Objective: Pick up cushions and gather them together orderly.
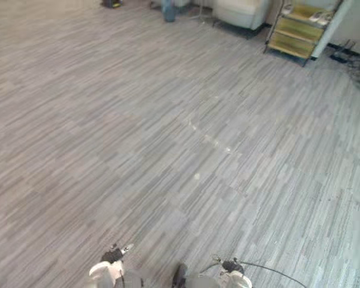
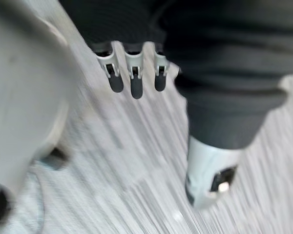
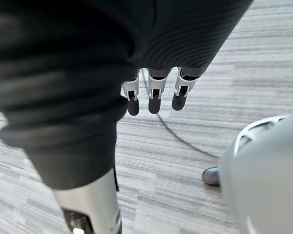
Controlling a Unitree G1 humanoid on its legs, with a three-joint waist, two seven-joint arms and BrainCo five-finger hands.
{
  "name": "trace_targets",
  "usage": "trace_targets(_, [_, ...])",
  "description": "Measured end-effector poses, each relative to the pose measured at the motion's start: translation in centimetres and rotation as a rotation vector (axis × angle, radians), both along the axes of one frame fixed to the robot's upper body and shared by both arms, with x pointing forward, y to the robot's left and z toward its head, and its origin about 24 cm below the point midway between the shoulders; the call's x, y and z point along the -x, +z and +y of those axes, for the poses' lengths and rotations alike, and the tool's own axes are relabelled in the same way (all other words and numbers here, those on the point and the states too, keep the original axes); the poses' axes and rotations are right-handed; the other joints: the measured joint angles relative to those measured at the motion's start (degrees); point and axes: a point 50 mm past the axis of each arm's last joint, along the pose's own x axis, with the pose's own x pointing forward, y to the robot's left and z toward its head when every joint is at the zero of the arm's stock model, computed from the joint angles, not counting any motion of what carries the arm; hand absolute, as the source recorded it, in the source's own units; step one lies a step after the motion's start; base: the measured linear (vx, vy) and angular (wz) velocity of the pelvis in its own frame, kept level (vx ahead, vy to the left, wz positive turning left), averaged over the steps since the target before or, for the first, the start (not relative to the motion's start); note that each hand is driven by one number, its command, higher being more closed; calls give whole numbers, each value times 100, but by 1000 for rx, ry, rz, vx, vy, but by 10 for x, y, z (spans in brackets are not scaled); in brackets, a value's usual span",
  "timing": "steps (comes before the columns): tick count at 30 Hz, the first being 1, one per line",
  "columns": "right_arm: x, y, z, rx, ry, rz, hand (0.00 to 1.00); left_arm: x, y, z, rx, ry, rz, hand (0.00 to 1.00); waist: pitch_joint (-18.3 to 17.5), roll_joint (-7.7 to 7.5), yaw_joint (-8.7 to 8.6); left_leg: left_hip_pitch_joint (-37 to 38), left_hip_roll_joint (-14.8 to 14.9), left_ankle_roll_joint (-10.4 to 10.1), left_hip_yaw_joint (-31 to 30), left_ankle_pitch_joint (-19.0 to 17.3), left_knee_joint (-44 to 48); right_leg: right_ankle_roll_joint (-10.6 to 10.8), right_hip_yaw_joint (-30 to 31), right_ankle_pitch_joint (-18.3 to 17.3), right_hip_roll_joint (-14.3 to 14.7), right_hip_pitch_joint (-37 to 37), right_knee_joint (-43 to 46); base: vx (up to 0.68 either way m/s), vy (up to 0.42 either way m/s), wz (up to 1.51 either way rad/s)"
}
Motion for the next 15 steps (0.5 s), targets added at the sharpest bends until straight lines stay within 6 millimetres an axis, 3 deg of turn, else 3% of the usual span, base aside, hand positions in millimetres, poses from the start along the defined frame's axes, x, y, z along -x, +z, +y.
trace_targets(1, [1, 0, 1, 0, -5, 5, 0, 0, 1, -1, -1, 2, -8, 0, 8, -24, 71, -185, -119, 34, 36, -108, -1051, 121, 309, -63, 0, 253, -134, 153, 22, -72])
trace_targets(2, [2, 0, 0, 0, -6, 7, 0, -1, 1, -2, 1, 3, -11, 0, -12, 0, 78, -216, -174, 29, -4, -103, -1418, 152, 380, -82, -1, 294, -164, 433, 149, -124])
trace_targets(3, [1, 0, -1, 2, -7, 7, 0, 6, -2, -5, 9, 8, 1, 0, -132, 122, 102, -295, -396, -28, -388, 102, -2935, 366, 739, -218, -7, 374, -248, 359, 174, -112])
trace_targets(4, [1, 0, -2, 7, -6, 7, 0, 9, -3, -5, 9, 10, 8, 0, -154, 148, 117, -277, -506, -37, -607, 488, -3377, 457, 942, -277, -45, 434, -275, 454, 231, -117])
trace_targets(6, [6, -2, 1, -5, -7, 21, 0, 14, -4, -1, -1, 10, 26, 0, -248, 91, 122, -59, -783, 99, -759, 948, -3566, 645, 1268, -400, -235, 547, -245, 502, 235, -82])
trace_targets(7, [11, -3, 3, -9, -8, 32, 0, 15, -5, 2, -16, -3, 34, 0, -318, -25, 83, 87, -889, 195, -484, 821, -3571, 779, 1389, -467, -445, 597, -107, 537, 212, -73])
trace_targets(9, [11, -3, 3, -10, 7, 28, 0, 14, -5, 2, -20, -11, 36, 0, -326, -83, 145, 348, -925, 318, -174, 589, -3562, 964, 1482, -547, -595, 318, 719, 507, 219, -77])
trace_targets(10, [10, -3, 5, -18, 11, 24, 0, 15, -5, 3, -27, -29, 45, 0, -307, -114, 164, 699, -968, 373, 4, 511, -3704, 1445, 1462, -544, -752, -145, 1994, 478, 238, -74])
trace_targets(11, [9, -3, 5, -18, 13, 19, 0, 15, -5, 3, -31, -37, 47, 0, -307, -117, 154, 812, -993, 401, 36, 494, -3751, 1598, 1450, -471, -805, -306, 2427, 349, 171, -47])
trace_targets(12, [7, -1, 1, -6, 13, 1, 0, 17, -7, 1, -28, -55, 69, 0, -283, -85, 41, 1265, -1044, 509, 45, 381, -3920, 1649, 1192, -433, -1008, -689, 3512, 328, 142, -17])
trace_targets(13, [7, 1, -3, 7, 11, -9, 0, 18, -9, -2, -18, -58, 80, 0, -258, -9, 27, 1659, -1036, 521, 75, 271, -4125, 1471, 809, -540, -1220, -849, 3941, 321, 121, -14])
trace_targets(15, [7, 1, -3, 6, 11, -10, 0, 16, -9, -3, -17, -62, 83, 0, -265, -25, 7, 2127, -986, 521, 181, 269, -4555, 1251, 166, -669, -1453, -1031, 3637, 277, 64, -9])
